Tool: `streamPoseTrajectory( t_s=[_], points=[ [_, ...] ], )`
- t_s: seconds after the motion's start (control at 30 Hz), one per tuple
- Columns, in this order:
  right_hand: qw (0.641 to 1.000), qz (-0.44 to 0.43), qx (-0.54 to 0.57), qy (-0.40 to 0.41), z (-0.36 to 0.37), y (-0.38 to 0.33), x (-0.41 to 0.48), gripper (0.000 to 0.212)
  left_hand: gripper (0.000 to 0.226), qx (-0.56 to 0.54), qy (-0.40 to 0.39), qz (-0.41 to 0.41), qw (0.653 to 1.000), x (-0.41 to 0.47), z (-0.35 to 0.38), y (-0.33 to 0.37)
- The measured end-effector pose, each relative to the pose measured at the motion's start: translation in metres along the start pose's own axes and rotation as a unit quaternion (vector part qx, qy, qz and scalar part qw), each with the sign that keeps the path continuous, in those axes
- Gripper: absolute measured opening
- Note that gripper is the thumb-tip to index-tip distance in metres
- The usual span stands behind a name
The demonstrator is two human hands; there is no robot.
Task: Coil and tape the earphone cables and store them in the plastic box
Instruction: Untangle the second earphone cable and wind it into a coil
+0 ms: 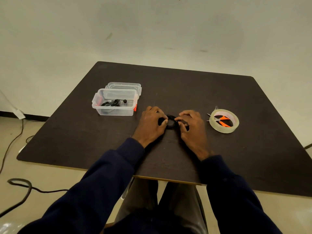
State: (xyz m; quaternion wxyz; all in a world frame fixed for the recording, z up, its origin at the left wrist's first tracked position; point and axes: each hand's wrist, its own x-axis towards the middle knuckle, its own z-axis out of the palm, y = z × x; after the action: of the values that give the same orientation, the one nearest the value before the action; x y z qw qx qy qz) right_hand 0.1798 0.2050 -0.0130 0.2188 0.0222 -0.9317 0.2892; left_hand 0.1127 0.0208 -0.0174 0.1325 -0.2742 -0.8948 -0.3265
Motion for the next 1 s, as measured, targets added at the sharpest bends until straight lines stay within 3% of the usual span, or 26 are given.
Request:
streamPoseTrajectory(
  t_s=[0.13, 0.2, 0.27, 0.5, 0.67, 1.0],
  points=[
    [0.983, -0.128, -0.119, -0.062, -0.003, -0.005, 0.005, 0.039, 0.009, -0.003, -0.021, -0.037, 0.999, 0.015, -0.004, 0.006],
    [0.974, -0.157, -0.144, -0.075, -0.005, -0.004, 0.011, 0.033, 0.008, -0.008, -0.033, -0.065, 0.997, 0.024, -0.007, 0.007],
    [0.973, -0.157, -0.148, -0.079, -0.008, 0.001, 0.014, 0.022, 0.008, -0.01, -0.043, -0.106, 0.993, 0.03, -0.007, 0.007],
    [0.983, -0.12, -0.119, -0.068, -0.006, 0.009, 0.015, 0.02, 0.005, 0.023, -0.04, -0.166, 0.985, 0.033, -0.006, 0.003],
    [0.988, -0.108, -0.086, -0.063, -0.004, 0.014, 0.012, 0.024, 0.006, -0.011, -0.051, -0.158, 0.986, 0.026, -0.012, 0.0],
    [0.99, -0.093, -0.073, -0.074, -0.003, 0.012, 0.01, 0.035, 0.004, -0.102, 0.005, -0.107, 0.989, 0.007, -0.009, -0.005]
  ],
)
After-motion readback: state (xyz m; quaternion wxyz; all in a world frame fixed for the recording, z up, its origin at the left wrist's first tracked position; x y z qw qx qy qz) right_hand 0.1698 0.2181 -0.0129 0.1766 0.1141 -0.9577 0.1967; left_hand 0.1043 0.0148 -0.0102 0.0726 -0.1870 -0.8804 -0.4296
